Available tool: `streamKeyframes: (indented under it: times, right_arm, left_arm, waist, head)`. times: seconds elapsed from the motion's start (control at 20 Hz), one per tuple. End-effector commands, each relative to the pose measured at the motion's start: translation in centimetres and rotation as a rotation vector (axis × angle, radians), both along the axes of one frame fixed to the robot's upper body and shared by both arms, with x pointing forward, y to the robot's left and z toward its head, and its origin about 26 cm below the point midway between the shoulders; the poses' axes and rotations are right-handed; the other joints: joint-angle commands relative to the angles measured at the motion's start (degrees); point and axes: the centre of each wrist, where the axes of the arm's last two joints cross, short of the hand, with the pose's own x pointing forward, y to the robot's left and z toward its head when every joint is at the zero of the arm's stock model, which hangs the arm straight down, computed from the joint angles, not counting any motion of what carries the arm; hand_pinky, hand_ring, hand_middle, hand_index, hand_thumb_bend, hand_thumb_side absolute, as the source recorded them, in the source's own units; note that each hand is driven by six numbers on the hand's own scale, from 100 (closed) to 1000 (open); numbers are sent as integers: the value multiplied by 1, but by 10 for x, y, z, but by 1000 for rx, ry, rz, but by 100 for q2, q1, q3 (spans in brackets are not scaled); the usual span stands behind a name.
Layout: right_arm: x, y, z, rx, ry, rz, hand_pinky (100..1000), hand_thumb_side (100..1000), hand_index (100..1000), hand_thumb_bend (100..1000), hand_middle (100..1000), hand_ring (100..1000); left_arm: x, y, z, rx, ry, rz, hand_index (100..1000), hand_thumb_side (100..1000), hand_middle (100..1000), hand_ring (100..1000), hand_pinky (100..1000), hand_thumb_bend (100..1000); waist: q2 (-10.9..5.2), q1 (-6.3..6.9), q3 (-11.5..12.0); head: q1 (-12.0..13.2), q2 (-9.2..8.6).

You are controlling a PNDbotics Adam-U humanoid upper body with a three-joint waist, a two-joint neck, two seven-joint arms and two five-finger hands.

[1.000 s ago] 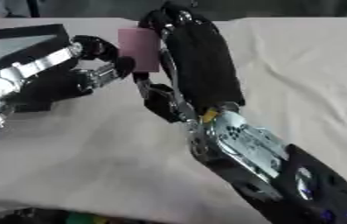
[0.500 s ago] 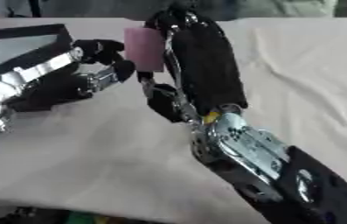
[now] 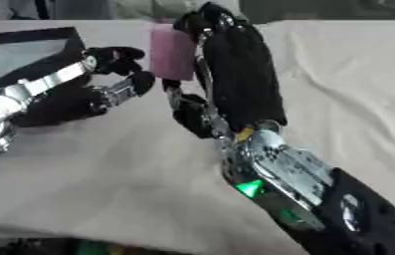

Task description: Pick up the objects with one hand, pass them to the other hand, and then place them into the box on the other side of the table.

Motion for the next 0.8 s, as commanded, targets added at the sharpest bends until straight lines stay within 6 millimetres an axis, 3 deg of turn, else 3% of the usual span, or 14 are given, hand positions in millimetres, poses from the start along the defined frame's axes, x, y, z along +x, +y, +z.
streamKeyframes:
  times: [0.05, 0.8]
  right_arm:
    - [-4, 0, 7, 10, -34, 24, 737, 100, 461, 100, 537, 651]
    - [-5, 1, 6, 7, -38, 57, 735, 100, 460, 100, 537, 649]
  left_arm:
    - [-1, 3, 11, -12, -38, 12, 983, 943, 842, 915, 1000, 324]
    - [-2, 0, 14, -47, -22, -21, 977, 970, 835, 913, 1000, 303]
  waist:
    - [-16, 79, 6]
    - [-5, 81, 16]
  head:
    - [17, -77]
    - [26, -89]
